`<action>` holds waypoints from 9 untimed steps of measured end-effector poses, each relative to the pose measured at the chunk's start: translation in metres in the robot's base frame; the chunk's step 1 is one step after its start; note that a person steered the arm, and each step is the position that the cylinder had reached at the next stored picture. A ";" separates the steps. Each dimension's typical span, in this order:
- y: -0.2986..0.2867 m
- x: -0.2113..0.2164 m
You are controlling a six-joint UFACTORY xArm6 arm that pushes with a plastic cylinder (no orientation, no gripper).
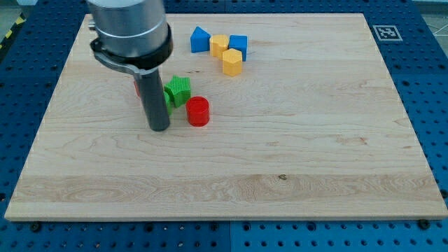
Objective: Move the red circle to the group of blocks
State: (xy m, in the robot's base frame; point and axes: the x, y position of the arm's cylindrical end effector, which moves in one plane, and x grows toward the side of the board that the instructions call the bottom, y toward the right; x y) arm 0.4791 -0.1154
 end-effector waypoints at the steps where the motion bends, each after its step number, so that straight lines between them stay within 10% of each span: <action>1: -0.005 0.000; 5: 0.137 0.057; 9: 0.135 -0.014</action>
State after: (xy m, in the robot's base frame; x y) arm 0.4654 0.0196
